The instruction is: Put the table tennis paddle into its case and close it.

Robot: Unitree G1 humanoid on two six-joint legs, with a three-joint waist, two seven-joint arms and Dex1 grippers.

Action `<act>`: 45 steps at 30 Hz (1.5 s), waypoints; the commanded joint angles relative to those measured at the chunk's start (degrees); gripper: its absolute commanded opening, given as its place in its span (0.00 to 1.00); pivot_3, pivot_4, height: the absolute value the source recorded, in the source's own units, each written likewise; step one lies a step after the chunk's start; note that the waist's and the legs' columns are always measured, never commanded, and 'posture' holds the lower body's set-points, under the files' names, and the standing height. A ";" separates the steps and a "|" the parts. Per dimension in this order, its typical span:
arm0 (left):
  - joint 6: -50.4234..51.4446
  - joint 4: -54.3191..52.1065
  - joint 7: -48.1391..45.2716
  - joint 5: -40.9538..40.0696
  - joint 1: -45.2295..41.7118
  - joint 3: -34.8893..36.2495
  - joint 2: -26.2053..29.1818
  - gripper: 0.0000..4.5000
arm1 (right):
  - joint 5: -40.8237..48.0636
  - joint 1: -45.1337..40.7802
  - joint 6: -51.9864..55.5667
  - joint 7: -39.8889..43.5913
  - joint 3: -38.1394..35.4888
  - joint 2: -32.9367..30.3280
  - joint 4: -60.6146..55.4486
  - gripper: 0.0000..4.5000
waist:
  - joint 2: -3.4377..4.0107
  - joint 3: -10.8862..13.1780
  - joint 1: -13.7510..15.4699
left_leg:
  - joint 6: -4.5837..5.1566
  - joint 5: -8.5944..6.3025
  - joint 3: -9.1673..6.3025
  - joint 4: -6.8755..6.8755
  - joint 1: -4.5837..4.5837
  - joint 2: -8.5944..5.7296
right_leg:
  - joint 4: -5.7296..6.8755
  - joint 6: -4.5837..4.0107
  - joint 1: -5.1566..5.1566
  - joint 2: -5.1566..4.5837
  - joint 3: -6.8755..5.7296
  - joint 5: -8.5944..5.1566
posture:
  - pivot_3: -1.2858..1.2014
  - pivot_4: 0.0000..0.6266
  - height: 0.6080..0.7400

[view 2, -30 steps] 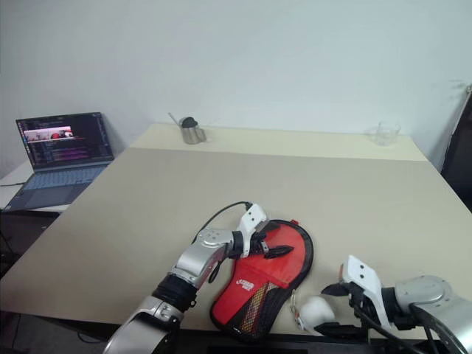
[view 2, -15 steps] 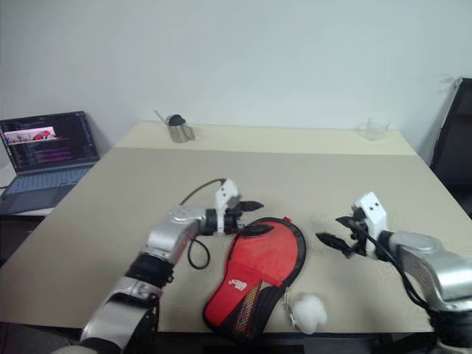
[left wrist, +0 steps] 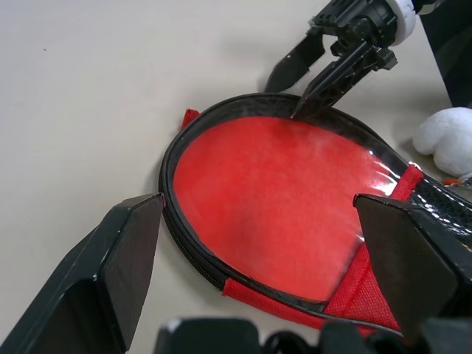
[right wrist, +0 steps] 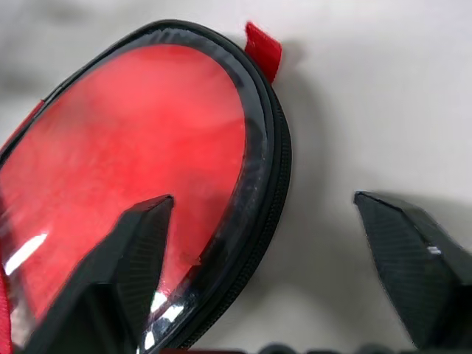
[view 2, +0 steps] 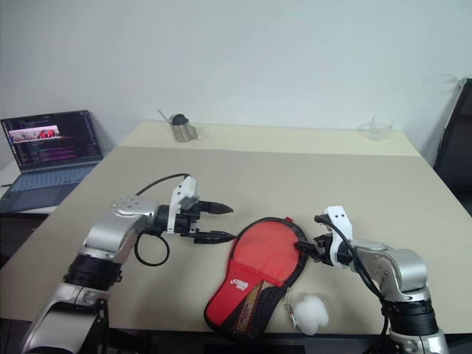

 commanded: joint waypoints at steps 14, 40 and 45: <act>-1.30 0.60 3.92 2.52 -1.45 -1.03 -1.80 1.00 | -7.52 -4.65 -10.91 4.26 8.29 -3.62 4.62 0.00 | 0.00 0.00 -0.46 | 0.02 0.01 0.01 0.05 0.07 0.01 | 0.08 0.02 0.00 0.04 0.06 0.04 | 0.52 0.24 1.00; -1.87 -0.21 6.21 3.70 -1.57 -1.95 -5.01 1.00 | -27.36 -25.50 -45.63 25.30 19.25 -3.23 40.11 0.00 | 0.02 0.02 -0.86 | 0.08 0.06 0.09 0.08 -0.56 0.02 | 0.09 -0.06 -0.57 0.09 0.09 0.19 | 0.52 0.24 1.00; -2.74 0.47 6.01 4.33 -2.38 -3.32 -6.97 1.00 | -27.12 -25.85 -44.07 24.24 16.78 -2.82 40.46 0.13 | 0.02 0.02 -0.85 | 0.08 0.07 0.09 0.20 -0.55 0.01 | 0.20 -0.09 -0.57 0.08 0.10 0.21 | 0.52 0.24 1.00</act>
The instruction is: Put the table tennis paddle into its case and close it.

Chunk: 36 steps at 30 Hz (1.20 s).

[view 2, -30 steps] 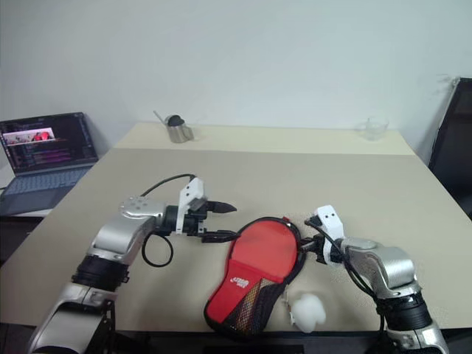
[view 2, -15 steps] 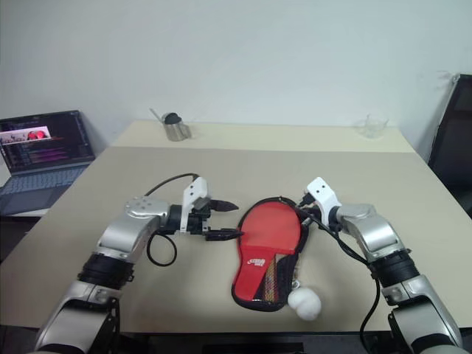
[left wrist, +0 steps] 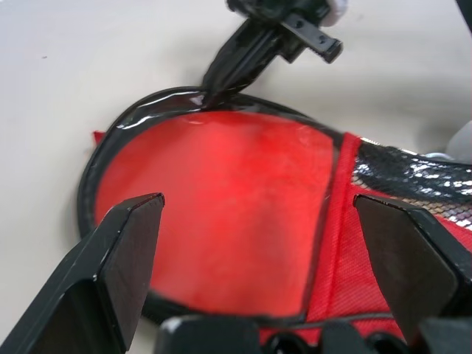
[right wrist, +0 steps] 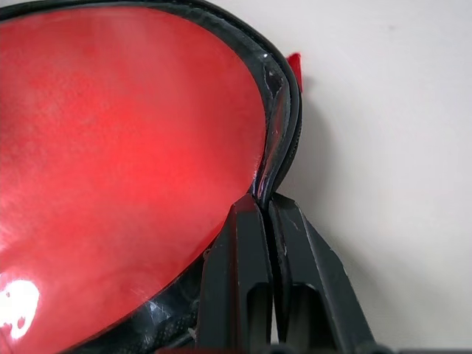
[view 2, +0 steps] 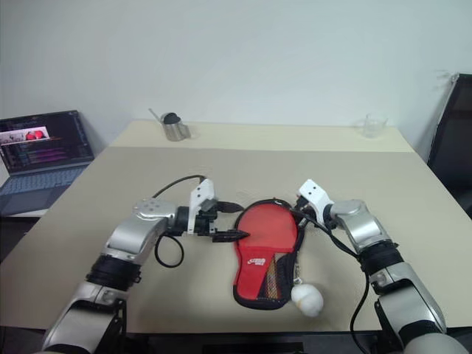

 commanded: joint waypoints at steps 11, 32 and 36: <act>-7.36 11.33 4.44 3.88 -8.10 -2.62 -9.80 1.00 | 2.15 2.63 11.28 -3.36 -9.43 -4.89 -15.27 0.81 | 0.05 0.03 0.02 | 0.01 0.00 -0.02 0.67 0.03 -0.02 | 0.73 0.08 0.01 -0.01 -0.04 -0.09 | 0.52 0.24 1.00; -22.14 39.77 11.81 13.46 -11.65 -4.44 -20.58 1.00 | 31.36 40.56 29.95 12.05 -25.15 -25.46 -64.83 0.81 | -0.15 0.14 0.45 | 0.00 -0.03 -0.19 0.68 0.21 -0.11 | 0.68 0.12 0.17 0.06 -0.08 -0.12 | 0.52 0.24 1.00; -23.49 41.47 13.44 14.84 -10.86 -4.86 -20.64 1.00 | 32.31 41.49 30.73 10.28 -22.17 -25.21 -66.76 0.81 | -0.18 0.15 0.46 | 0.00 -0.04 -0.18 0.66 0.54 -0.11 | 0.59 0.12 0.50 0.03 -0.09 -0.13 | 0.52 0.24 1.00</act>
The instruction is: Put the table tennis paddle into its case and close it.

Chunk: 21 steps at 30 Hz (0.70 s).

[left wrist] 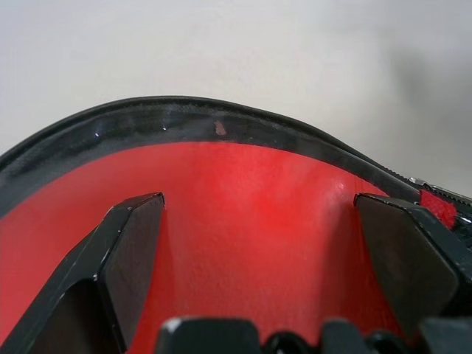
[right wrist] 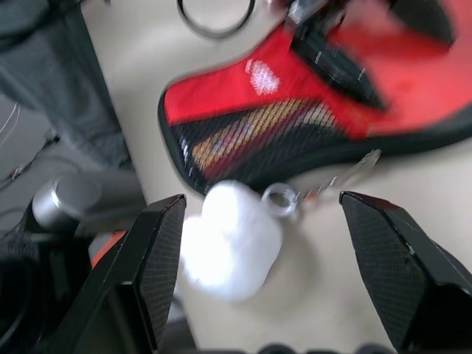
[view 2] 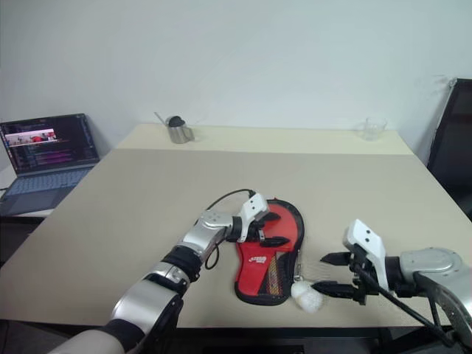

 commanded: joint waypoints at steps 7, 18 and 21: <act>-0.91 2.89 3.54 3.26 1.49 -1.10 -0.01 1.00 | -1.26 -0.83 0.01 -5.49 8.88 -0.41 -2.65 0.81 | -0.04 -0.02 -0.01 | 0.00 0.00 -0.07 0.00 0.20 0.02 | -0.02 -0.02 0.22 -0.02 -0.04 -0.01 | 0.52 0.24 1.00; -0.10 0.83 2.70 4.22 2.39 -2.42 -0.52 1.00 | -3.23 -1.29 2.43 -12.89 15.89 2.34 -2.24 0.81 | -0.07 -0.05 0.10 | 0.00 0.00 -0.07 -0.03 0.17 0.02 | -0.12 -0.02 0.24 -0.04 -0.05 -0.01 | 0.52 0.24 1.00; 0.14 0.81 2.88 4.30 2.14 -2.52 -0.90 1.00 | -3.94 -0.86 2.63 -14.67 16.76 2.98 -1.66 0.81 | -0.08 -0.05 0.14 | -0.01 -0.01 -0.07 -0.05 0.15 0.02 | -0.20 -0.01 0.26 -0.05 -0.06 -0.01 | 0.52 0.24 1.00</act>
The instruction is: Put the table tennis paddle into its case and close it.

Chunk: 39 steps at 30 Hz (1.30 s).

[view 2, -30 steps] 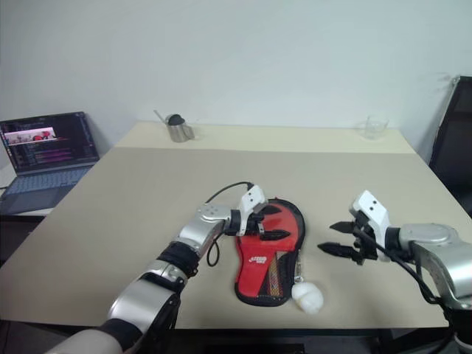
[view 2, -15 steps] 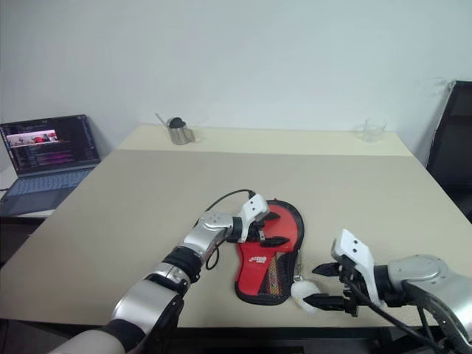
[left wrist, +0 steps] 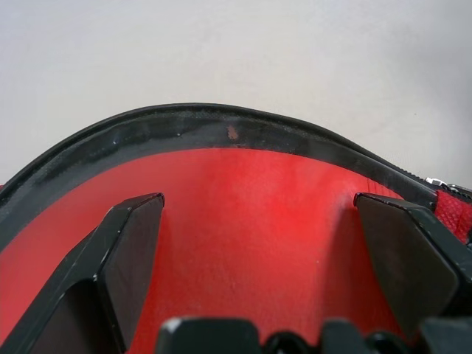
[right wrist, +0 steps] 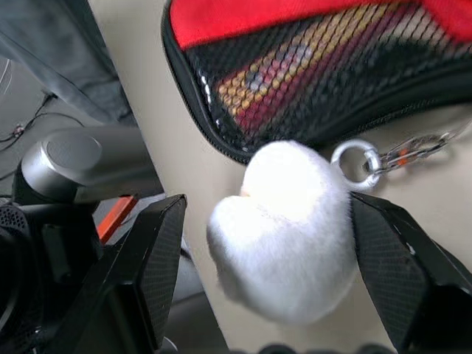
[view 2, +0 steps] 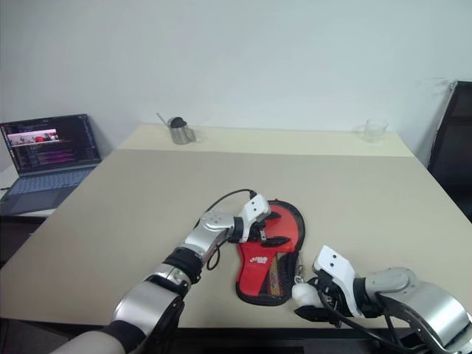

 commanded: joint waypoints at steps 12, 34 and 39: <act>1.25 2.38 1.05 3.68 1.06 -1.98 -1.70 1.00 | 1.01 3.91 -0.41 -0.38 -1.78 -1.36 -2.54 0.10 | -0.02 -0.02 0.42 | 0.00 -0.01 -0.02 -0.04 -0.03 -0.02 | -0.16 0.01 0.07 -0.04 -0.06 0.00 | 0.52 0.24 1.00; 3.14 5.11 3.60 7.39 0.32 -4.27 -2.72 1.00 | 6.23 17.21 -7.52 7.22 -3.56 -6.15 -11.87 0.05 | -0.21 -0.41 0.44 | -0.01 -0.05 -0.36 -0.12 -0.08 -0.03 | -0.74 0.07 0.28 -0.45 -0.16 0.03 | 0.52 0.24 1.00; 3.46 5.09 3.65 7.85 0.36 -4.62 -2.88 1.00 | 4.89 19.31 -9.32 7.12 -2.36 -6.71 -11.62 0.05 | -0.35 -0.57 0.45 | -0.01 -0.05 -0.40 -0.12 -0.08 -0.03 | -0.79 -0.03 0.31 -0.53 -0.16 -0.03 | 0.52 0.24 1.00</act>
